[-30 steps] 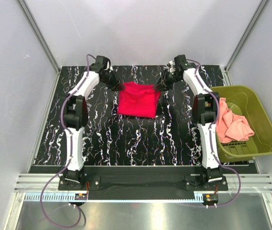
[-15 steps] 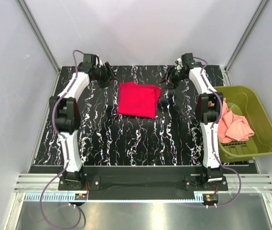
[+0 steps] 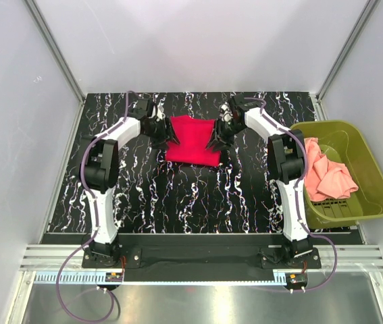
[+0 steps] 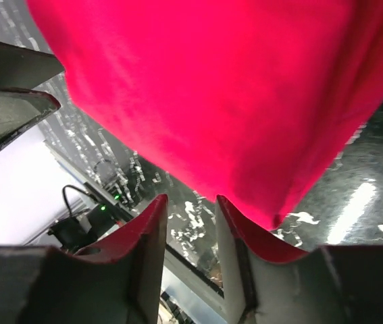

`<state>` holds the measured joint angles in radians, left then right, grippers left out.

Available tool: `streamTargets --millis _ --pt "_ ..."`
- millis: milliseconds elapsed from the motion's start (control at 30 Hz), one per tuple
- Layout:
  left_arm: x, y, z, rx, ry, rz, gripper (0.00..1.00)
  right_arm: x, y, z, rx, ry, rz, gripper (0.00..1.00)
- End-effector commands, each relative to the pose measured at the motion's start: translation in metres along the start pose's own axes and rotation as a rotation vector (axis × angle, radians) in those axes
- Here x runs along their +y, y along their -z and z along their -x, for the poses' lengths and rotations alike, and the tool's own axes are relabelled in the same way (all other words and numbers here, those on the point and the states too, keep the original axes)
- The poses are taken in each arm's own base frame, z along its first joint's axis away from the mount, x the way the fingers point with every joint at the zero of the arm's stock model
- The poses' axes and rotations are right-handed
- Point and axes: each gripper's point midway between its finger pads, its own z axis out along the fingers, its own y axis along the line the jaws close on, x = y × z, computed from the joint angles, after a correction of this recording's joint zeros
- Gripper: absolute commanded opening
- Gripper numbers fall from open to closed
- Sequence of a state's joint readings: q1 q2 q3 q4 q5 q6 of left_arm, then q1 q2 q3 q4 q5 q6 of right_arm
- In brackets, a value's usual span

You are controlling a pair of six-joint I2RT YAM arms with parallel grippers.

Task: Fold and stack the t-shirts
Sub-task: Fold the tshirt

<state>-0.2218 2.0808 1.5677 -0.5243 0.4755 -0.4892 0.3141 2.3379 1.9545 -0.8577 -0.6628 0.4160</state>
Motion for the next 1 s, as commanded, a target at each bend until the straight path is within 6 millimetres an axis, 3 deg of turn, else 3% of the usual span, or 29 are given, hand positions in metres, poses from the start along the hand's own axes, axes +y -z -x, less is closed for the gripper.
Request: streamTargets --millis 0,100,200,233,300,367,400,433,467,500,567,600,633,700,767,833,867,967 --pt "0.011 -0.010 0.002 0.006 -0.005 0.043 0.61 -0.005 -0.001 0.010 -0.046 0.045 -0.013 0.40" --pt "0.032 -0.024 -0.020 0.095 0.045 0.114 0.58 -0.015 -0.010 0.000 -0.012 0.052 -0.056 0.37" --pt "0.041 -0.023 -0.044 0.124 0.072 0.157 0.57 -0.027 -0.019 -0.023 0.039 0.040 -0.081 0.37" --pt "0.048 -0.025 -0.056 0.152 0.083 0.174 0.57 -0.025 -0.016 -0.021 0.028 0.050 -0.081 0.37" --pt "0.053 -0.019 -0.083 0.198 0.096 0.196 0.57 -0.034 -0.024 -0.041 0.069 0.059 -0.105 0.37" --pt "0.048 -0.008 -0.096 0.194 0.081 0.192 0.57 -0.040 -0.026 -0.063 0.100 0.058 -0.130 0.37" --pt "0.055 -0.006 -0.119 0.237 0.088 0.213 0.57 -0.040 -0.026 -0.071 0.111 0.052 -0.128 0.38" --pt "0.055 -0.002 -0.129 0.255 0.088 0.217 0.56 -0.042 -0.023 -0.087 0.131 0.036 -0.125 0.37" --pt "0.049 0.009 -0.135 0.245 0.077 0.203 0.56 -0.041 -0.023 -0.094 0.131 0.034 -0.118 0.38" --pt "0.055 0.015 -0.157 0.278 0.088 0.218 0.56 -0.035 -0.023 -0.107 0.151 0.033 -0.108 0.38" --pt "0.042 0.036 -0.164 0.232 0.068 0.184 0.56 -0.029 -0.013 -0.136 0.170 0.040 -0.103 0.38" --pt "0.045 0.045 -0.177 0.240 0.070 0.191 0.56 -0.025 -0.011 -0.148 0.181 0.050 -0.103 0.39" --pt "0.041 0.053 -0.176 0.218 0.054 0.184 0.56 -0.020 0.001 -0.160 0.174 0.061 -0.097 0.40" --pt "0.026 0.078 -0.165 0.130 0.000 0.153 0.66 -0.016 0.014 -0.163 0.139 0.066 -0.108 0.43" --pt "0.009 0.095 -0.147 0.067 -0.072 0.121 0.71 -0.005 0.032 -0.151 0.072 0.109 -0.135 0.57" --pt "0.006 0.107 -0.129 0.010 -0.106 0.153 0.73 0.000 0.042 -0.123 -0.007 0.179 -0.186 0.68" --pt "-0.004 0.113 -0.111 -0.030 -0.146 0.140 0.74 -0.002 0.045 -0.115 -0.017 0.204 -0.208 0.69" --pt "0.006 0.111 -0.084 -0.057 -0.144 0.178 0.75 -0.001 0.043 -0.078 -0.055 0.250 -0.258 0.70"
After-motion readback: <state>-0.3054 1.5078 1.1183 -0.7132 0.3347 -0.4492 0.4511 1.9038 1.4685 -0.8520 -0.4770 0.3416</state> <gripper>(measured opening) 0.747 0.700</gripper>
